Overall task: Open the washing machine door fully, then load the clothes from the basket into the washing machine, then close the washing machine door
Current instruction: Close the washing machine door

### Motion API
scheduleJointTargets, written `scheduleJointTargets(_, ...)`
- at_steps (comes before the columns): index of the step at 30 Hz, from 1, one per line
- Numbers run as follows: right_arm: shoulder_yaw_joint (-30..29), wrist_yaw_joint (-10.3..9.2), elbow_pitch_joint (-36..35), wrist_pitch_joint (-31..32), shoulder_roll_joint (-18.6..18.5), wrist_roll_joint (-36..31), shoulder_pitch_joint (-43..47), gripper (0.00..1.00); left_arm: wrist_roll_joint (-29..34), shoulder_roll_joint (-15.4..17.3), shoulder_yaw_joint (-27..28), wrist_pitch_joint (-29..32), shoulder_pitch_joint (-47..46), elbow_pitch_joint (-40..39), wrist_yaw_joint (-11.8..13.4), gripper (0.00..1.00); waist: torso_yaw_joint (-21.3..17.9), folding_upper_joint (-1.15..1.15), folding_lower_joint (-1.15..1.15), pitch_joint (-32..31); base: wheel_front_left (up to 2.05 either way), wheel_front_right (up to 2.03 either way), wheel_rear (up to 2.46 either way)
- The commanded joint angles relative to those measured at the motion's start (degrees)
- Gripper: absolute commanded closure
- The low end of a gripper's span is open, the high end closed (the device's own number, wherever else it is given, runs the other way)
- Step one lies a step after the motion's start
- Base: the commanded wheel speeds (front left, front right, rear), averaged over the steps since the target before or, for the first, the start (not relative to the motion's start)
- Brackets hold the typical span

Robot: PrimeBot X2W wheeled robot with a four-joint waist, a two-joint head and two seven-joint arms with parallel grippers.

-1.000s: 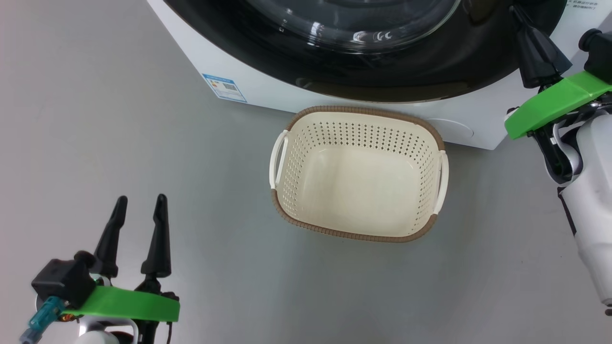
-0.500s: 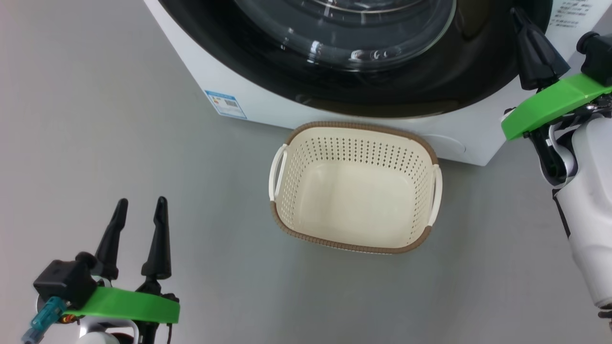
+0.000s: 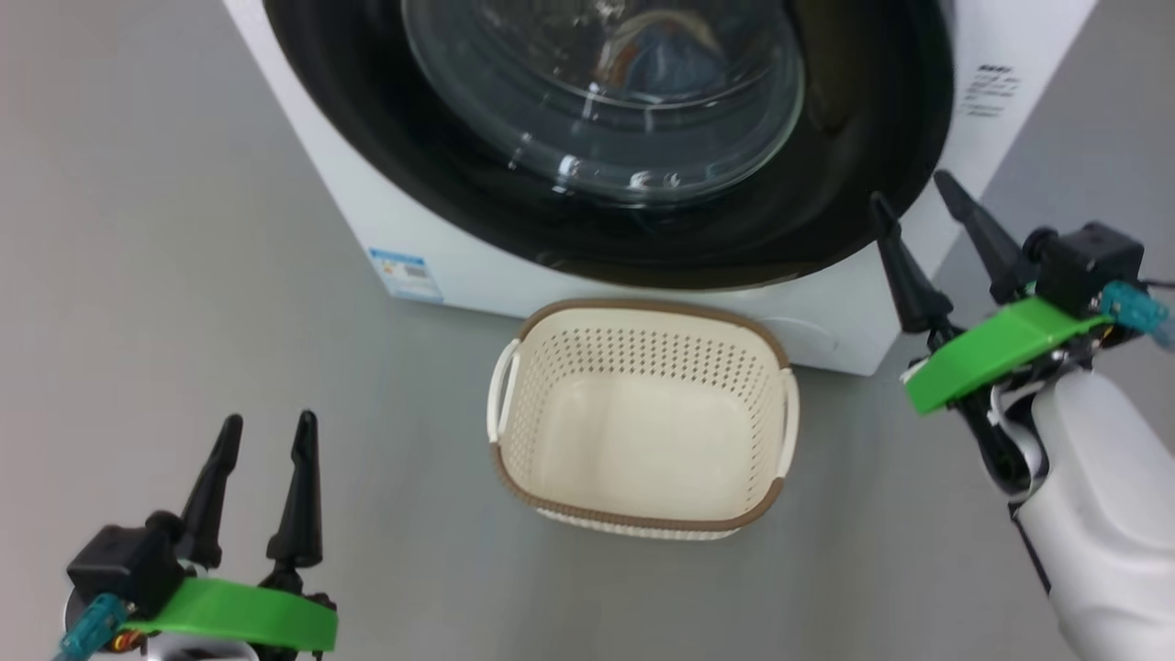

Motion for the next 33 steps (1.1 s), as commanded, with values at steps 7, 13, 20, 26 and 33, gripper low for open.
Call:
scheduleJointTargets(7,0.2,-0.14,-7.32,-0.27,1.65,1.42,8.55,0.0,0.14,2.19,1.83,-0.37,1.64,-0.43,-0.09,0.0,-6.66,0.0,0.0,-7.1,0.0,0.0,0.0)
scheduleJointTargets(13,-0.07,-0.14,-9.9,-0.27,1.99,1.79,14.75,0.0,0.4,2.38,2.7,-0.37,3.93,-0.1,-0.09,0.0,-10.23,0.0,0.0,-10.69,0.0,0.0,0.0)
scheduleJointTargets(20,-1.46,-0.14,-12.51,-0.27,2.1,2.03,19.93,0.0,0.63,2.23,3.69,-0.37,5.58,-0.66,-0.09,0.0,-13.61,0.0,0.0,-12.7,0.0,0.0,0.0)
scheduleJointTargets(26,-3.11,-0.14,-14.31,-0.27,2.32,2.1,23.56,0.0,-1.24,2.32,3.69,-0.37,7.05,-1.0,-0.09,0.0,-15.58,0.0,0.0,-13.98,0.0,0.0,0.0)
scheduleJointTargets(33,-4.83,-0.14,-16.05,-0.27,2.58,1.68,26.88,0.0,-2.79,2.71,3.42,-0.37,8.24,-0.18,-0.09,0.0,-16.47,0.0,0.0,-15.25,0.0,0.0,0.0)
